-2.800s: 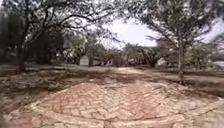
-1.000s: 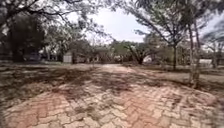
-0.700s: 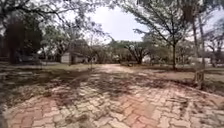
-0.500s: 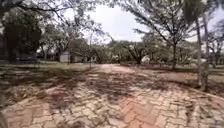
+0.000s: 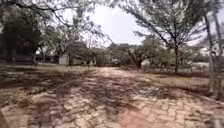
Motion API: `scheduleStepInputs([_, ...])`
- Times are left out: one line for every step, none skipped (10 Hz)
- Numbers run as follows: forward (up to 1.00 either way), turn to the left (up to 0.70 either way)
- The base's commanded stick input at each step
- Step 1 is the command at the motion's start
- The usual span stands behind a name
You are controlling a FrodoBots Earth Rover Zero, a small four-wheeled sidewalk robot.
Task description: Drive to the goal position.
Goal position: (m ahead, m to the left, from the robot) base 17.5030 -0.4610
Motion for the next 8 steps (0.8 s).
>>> scheduleStepInputs([0.7,0.0])
scheduleStepInputs([0.7,0.0])
scheduleStepInputs([0.7,0.0])
scheduleStepInputs([0.7,0.0])
scheduleStepInputs([0.7,0.0])
scheduleStepInputs([0.7,0.0])
scheduleStepInputs([0.7,0.0])
scheduleStepInputs([0.7,0.0])
